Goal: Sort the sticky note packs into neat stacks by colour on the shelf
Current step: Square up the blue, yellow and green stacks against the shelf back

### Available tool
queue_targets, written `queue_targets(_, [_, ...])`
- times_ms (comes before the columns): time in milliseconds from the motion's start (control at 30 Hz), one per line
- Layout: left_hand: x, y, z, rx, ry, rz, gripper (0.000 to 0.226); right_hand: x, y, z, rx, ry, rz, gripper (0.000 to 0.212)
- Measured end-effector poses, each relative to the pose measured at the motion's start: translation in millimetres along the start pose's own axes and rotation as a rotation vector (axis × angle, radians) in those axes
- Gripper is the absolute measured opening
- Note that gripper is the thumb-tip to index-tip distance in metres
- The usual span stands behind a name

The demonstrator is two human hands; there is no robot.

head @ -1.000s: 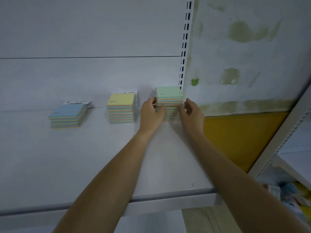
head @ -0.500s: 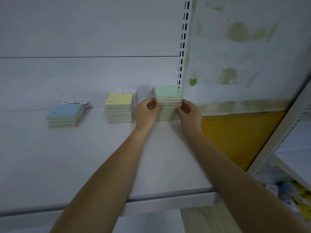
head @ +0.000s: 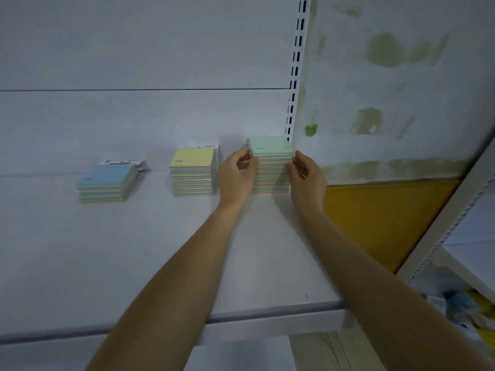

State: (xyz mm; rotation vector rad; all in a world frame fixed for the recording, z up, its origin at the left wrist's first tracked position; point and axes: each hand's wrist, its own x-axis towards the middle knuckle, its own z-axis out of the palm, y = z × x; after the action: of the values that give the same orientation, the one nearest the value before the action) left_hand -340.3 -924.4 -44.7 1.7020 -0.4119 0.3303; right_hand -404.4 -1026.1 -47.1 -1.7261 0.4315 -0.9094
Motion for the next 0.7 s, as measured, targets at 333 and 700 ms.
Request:
queue_targets(333, [-1, -1, -1, 0.086, 0.016, 0.145, 0.036, 1, -3, 2, 0.008, 0.002, -0.014, 0.036])
queue_targets(700, [0, -9, 2, 0.103, -0.001, 0.160, 0.032, 1, -4, 3, -0.026, 0.028, -0.043, 0.028])
